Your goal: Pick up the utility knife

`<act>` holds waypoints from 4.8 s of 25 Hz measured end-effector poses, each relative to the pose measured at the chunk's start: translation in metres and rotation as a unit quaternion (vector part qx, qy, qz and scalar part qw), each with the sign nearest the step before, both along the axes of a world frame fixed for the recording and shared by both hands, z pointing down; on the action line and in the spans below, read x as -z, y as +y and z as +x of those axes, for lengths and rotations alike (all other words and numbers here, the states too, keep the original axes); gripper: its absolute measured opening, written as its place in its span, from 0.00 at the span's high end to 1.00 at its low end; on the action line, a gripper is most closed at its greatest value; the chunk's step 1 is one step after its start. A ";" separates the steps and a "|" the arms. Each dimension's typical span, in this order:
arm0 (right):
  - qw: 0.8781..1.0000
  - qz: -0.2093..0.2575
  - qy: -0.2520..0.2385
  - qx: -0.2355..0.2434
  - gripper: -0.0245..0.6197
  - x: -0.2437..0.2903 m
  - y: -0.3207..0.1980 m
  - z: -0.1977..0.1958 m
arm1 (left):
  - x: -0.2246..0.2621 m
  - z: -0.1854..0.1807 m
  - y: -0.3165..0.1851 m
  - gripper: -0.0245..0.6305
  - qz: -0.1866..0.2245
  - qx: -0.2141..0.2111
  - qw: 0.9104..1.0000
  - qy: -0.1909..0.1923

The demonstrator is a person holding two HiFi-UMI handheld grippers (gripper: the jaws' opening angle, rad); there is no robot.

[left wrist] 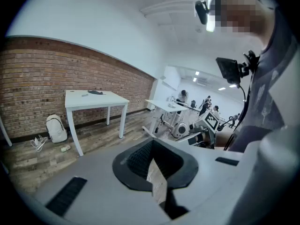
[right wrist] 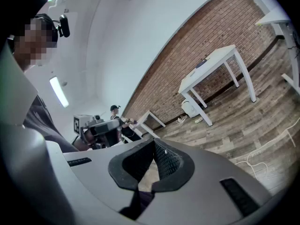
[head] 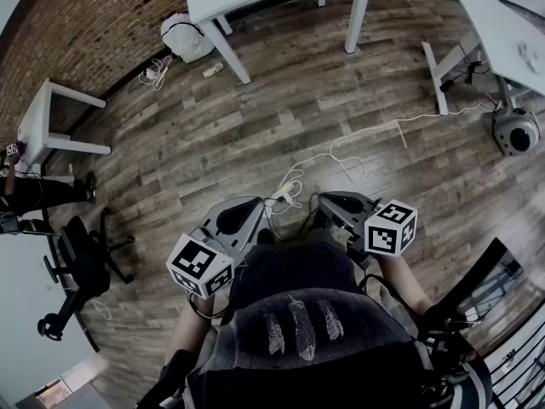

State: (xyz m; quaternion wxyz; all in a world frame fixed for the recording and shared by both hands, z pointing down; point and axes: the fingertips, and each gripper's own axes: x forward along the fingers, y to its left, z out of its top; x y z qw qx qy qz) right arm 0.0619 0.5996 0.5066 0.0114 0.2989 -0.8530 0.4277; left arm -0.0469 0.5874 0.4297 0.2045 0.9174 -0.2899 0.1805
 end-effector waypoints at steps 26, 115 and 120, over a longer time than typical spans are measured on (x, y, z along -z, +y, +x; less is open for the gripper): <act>0.994 0.089 0.028 0.058 0.96 0.040 -0.072 0.048 | 0.024 0.052 -0.096 0.97 0.074 0.004 0.997 0.002; 0.985 0.098 0.017 0.143 0.96 0.085 -0.626 -0.017 | 0.052 -0.006 -0.646 0.97 0.118 0.065 0.991 -0.018; 0.988 0.075 0.013 0.137 0.96 0.084 -0.649 -0.045 | 0.052 -0.045 -0.675 0.97 0.130 0.075 0.989 0.006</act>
